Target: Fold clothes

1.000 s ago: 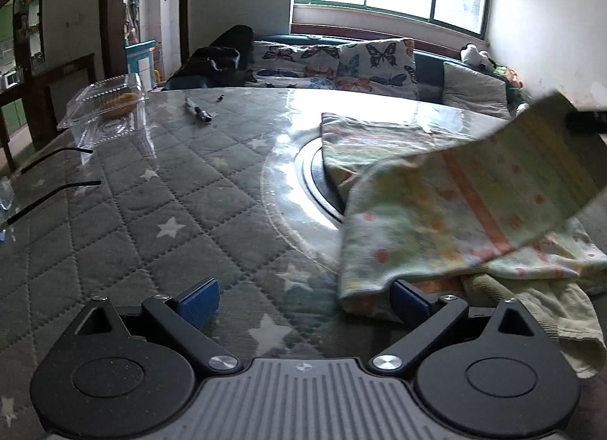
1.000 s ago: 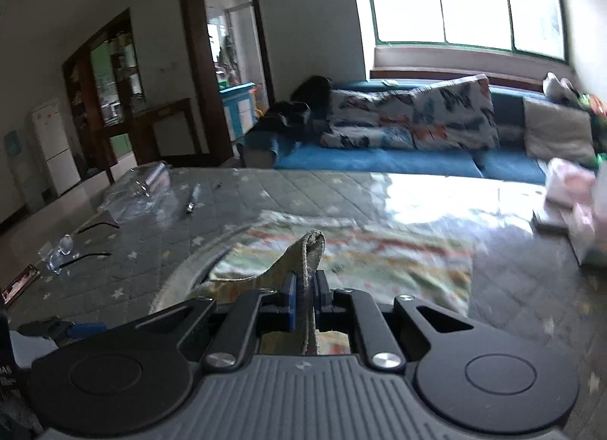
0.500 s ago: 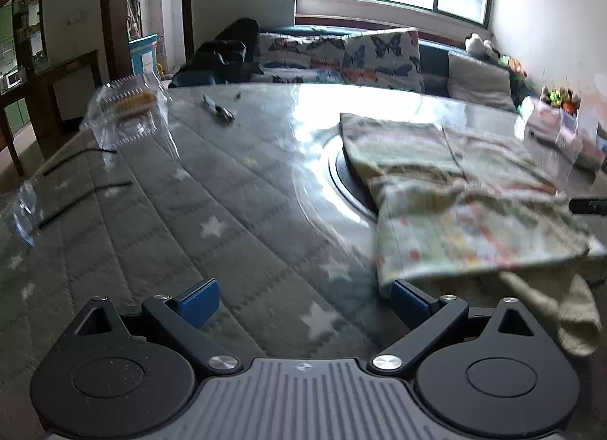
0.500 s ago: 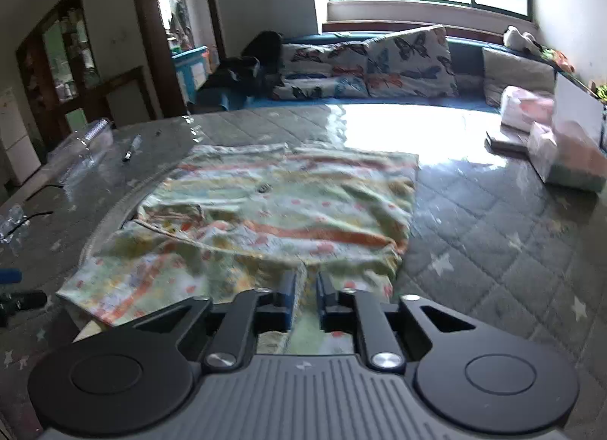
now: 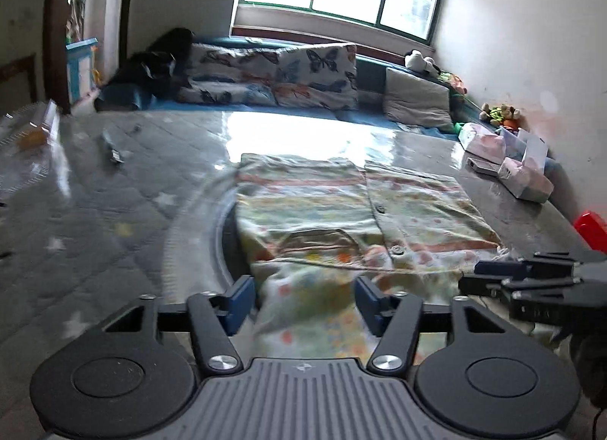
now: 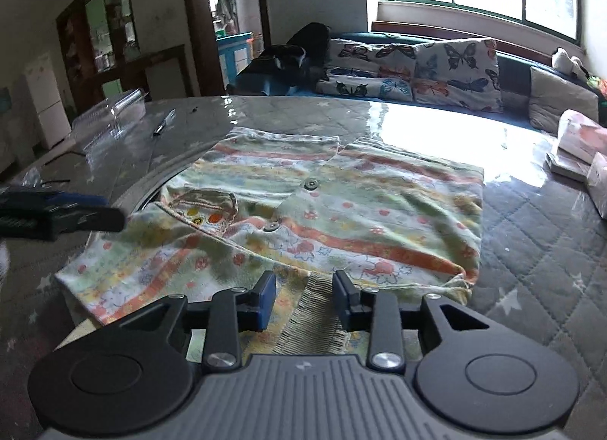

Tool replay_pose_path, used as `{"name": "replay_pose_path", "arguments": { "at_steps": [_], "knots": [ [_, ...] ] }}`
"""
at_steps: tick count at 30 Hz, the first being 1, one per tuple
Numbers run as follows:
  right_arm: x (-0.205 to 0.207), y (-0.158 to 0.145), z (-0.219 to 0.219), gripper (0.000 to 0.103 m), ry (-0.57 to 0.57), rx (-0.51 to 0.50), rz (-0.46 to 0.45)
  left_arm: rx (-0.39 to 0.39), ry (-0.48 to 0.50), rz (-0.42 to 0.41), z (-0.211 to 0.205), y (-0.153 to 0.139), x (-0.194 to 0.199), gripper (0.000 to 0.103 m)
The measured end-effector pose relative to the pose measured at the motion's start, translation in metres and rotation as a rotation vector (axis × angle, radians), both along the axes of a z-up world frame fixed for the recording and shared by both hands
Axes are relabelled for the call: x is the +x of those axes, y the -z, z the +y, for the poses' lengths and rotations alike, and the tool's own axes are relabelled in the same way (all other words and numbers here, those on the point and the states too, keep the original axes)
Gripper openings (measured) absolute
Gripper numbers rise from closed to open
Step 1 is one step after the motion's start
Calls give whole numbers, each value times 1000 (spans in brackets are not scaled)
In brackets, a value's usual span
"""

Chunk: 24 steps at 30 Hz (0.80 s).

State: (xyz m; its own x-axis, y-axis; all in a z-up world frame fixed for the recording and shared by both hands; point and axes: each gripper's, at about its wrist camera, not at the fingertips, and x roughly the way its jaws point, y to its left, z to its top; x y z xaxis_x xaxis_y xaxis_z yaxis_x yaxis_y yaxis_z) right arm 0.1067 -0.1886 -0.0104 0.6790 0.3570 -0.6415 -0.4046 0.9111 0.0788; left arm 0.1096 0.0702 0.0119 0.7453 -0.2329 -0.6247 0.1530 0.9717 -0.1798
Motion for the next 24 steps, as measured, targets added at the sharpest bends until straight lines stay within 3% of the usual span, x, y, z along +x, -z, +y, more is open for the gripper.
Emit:
{"name": "replay_pose_path", "arguments": {
  "at_steps": [7, 10, 15, 19, 24],
  "knots": [
    [-1, 1, 2, 34, -28, -7, -6, -5, 23, -6, -12, 2, 10, 40],
    [-2, 4, 3, 41, -41, -16, 2, 12, 41, -5, -16, 4, 12, 40],
    [-7, 5, 2, 41, -47, -33, 1, 65, 39, 36, -15, 23, 20, 38],
    [-14, -4, 2, 41, -68, -33, -30, 79, 42, 26, -14, 24, 18, 38],
    [-23, 5, 4, 42, -97, -69, 1, 99, 34, 22, -16, 20, 11, 39]
  ]
}}
